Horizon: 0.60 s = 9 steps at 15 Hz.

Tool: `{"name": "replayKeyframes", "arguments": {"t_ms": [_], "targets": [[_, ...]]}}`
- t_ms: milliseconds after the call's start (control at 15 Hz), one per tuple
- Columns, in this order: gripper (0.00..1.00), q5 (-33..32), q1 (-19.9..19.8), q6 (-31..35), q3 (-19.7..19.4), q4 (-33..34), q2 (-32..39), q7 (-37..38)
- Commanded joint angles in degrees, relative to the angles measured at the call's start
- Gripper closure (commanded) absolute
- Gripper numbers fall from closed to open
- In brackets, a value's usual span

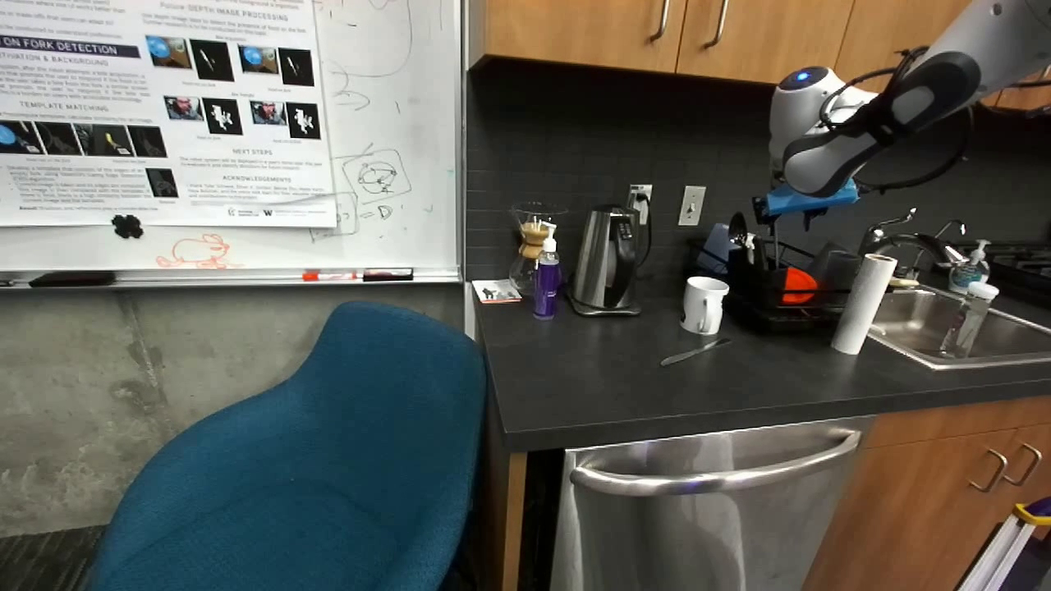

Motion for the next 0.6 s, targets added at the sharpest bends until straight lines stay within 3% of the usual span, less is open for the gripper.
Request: {"name": "replayKeyframes", "arguments": {"t_ms": [0, 267, 400, 467, 533], "targets": [[0.63, -0.15, 0.90, -0.93, -1.08, 0.42, 0.18, 0.27], [0.94, 0.27, 0.98, -0.77, -1.08, -0.20, -0.11, -0.10], [1.00, 2.11, 1.05, -1.11, -0.77, -0.95, -0.48, -1.41], [1.00, 2.58, 1.16, -1.11, -0.74, -1.29, -0.60, -1.73], [0.72, 3.03, 1.28, -1.18, -0.73, -1.53, -0.60, -2.05]]}}
